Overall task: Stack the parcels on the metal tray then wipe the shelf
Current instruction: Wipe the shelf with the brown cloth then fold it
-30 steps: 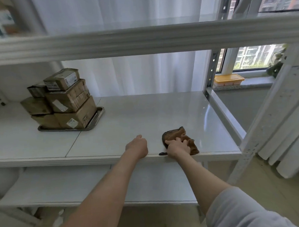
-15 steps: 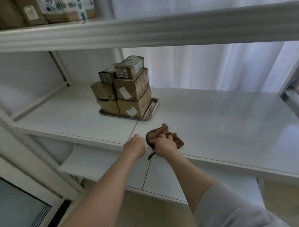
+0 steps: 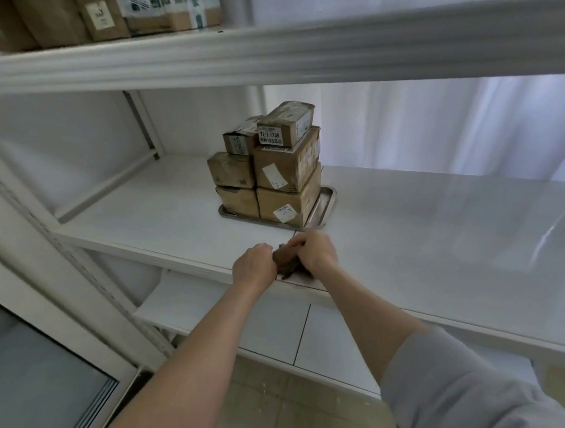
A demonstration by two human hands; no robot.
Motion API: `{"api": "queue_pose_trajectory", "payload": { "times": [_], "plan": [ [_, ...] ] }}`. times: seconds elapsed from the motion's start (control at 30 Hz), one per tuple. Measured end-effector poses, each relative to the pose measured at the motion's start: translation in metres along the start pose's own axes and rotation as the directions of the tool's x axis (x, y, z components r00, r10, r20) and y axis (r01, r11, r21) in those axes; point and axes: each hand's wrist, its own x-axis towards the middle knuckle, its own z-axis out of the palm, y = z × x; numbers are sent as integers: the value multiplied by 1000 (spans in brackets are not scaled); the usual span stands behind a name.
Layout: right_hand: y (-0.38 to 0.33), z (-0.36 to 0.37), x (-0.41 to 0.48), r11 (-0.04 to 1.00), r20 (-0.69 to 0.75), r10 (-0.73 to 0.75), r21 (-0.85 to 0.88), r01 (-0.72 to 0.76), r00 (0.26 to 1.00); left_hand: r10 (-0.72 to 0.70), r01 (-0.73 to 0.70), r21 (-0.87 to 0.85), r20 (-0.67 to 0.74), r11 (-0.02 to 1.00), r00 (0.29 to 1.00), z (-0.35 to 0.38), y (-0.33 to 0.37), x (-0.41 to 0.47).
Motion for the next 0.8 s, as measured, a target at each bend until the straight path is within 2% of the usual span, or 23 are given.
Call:
{"api": "queue_pose_trajectory", "payload": {
  "times": [0.03, 0.07, 0.13, 0.2, 0.33, 0.43, 0.53, 0.63, 0.8],
  "plan": [
    [4, -2, 8, 999, -32, 2, -38, -4, 999, 6, -6, 0, 16, 1000, 1000, 0, -1, 0],
    [8, -1, 14, 995, 0, 14, -100, -14, 1000, 11, -11, -6, 40, 1000, 999, 1, -4, 0],
    [12, 7, 19, 965, 147, 55, -263, -15, 988, 34, -31, -29, 83, 999, 996, 3, -8, -1],
    [11, 21, 17, 928, 240, 50, -369, 44, 970, 64, -60, -54, 89, 997, 994, 4, -10, -2],
    [9, 37, 3, 900, 278, -80, -392, 189, 957, 72, -67, -48, 98, 997, 993, 7, -1, -5],
    [22, 22, -14, 913, 310, -111, -344, 220, 944, 46, -44, -10, 148, 999, 988, 11, 18, -8],
    [44, -10, -33, 947, 282, -70, -283, 153, 957, 68, -59, -56, 163, 997, 984, 16, 48, -13],
    [74, -49, -50, 960, 200, -5, -273, 61, 980, 163, -148, -80, 226, 986, 960, 23, 88, -22],
    [148, -125, -89, 934, 7, 200, -305, -188, 980, 399, -357, -178, 362, 917, 842, 43, 180, -50]
  ]
}}
